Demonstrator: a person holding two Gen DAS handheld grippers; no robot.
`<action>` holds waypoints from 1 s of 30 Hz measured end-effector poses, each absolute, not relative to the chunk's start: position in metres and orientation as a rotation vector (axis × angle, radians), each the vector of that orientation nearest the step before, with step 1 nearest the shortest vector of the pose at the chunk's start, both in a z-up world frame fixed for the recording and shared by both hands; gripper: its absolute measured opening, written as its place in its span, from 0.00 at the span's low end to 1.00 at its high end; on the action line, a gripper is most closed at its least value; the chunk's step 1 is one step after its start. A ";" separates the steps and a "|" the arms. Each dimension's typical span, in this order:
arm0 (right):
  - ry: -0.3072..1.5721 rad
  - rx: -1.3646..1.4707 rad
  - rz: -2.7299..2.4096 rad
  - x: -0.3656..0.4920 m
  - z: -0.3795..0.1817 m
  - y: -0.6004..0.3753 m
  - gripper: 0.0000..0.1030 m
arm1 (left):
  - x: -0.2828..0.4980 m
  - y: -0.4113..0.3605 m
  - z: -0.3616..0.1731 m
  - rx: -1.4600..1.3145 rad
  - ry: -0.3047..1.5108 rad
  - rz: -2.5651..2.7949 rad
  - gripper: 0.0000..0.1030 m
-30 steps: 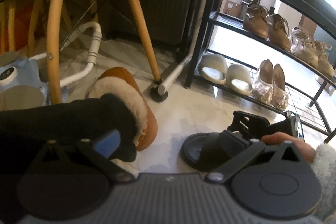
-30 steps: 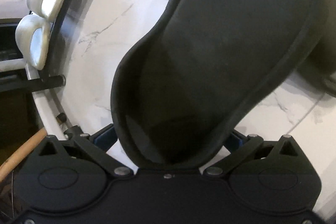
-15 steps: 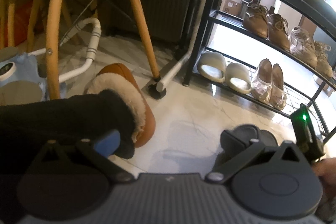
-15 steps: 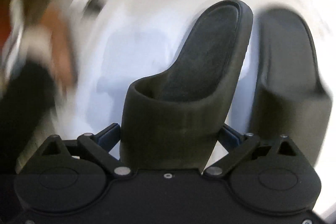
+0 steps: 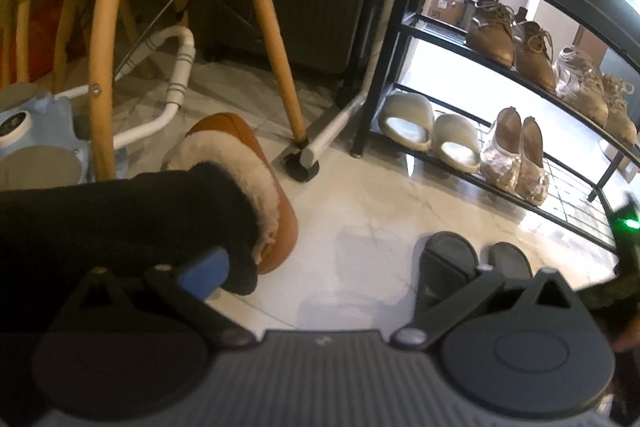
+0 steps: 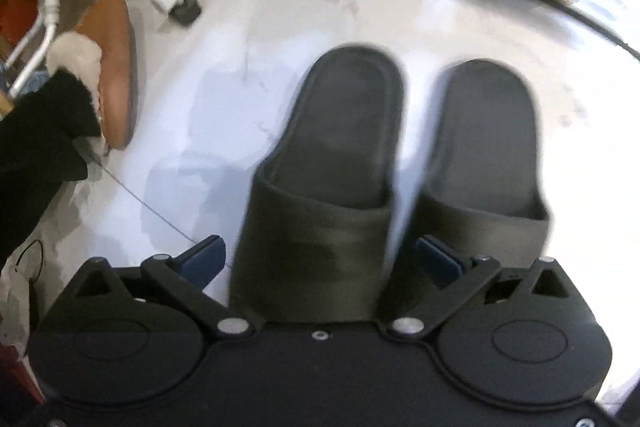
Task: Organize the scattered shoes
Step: 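Align both black slippers and grasp them together with the right gripper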
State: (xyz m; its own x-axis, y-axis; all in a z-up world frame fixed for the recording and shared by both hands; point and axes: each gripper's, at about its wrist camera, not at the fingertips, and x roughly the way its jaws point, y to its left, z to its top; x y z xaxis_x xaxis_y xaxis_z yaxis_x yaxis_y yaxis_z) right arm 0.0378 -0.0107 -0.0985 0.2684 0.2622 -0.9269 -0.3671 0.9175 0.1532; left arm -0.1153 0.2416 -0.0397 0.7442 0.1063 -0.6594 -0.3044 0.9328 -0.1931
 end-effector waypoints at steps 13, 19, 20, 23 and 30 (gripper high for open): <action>0.707 -0.447 0.363 -0.103 -0.159 -0.016 1.00 | -0.113 0.223 -0.041 -0.225 0.710 0.206 0.99; 0.881 -0.136 0.282 -0.075 -0.180 -0.034 1.00 | -0.111 0.227 -0.044 -0.240 0.724 0.246 0.99; 0.877 -0.090 0.259 -0.072 -0.182 -0.037 1.00 | -0.110 0.227 -0.045 -0.244 0.731 0.246 0.99; 0.836 -0.031 0.195 -0.061 -0.192 -0.039 1.00 | -0.109 0.224 -0.047 -0.231 0.746 0.233 0.99; 0.744 -0.076 0.204 -0.062 -0.208 -0.031 1.00 | -0.110 0.227 -0.049 -0.245 0.752 0.238 0.99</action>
State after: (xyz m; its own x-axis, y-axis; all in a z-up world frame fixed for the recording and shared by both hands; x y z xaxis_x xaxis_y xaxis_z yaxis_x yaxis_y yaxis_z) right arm -0.0623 -0.0305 -0.2081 0.7170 0.1572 -0.6791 -0.2108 0.9775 0.0037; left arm -0.1097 0.2270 -0.0489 0.7062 0.1251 -0.6969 -0.2990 0.9449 -0.1333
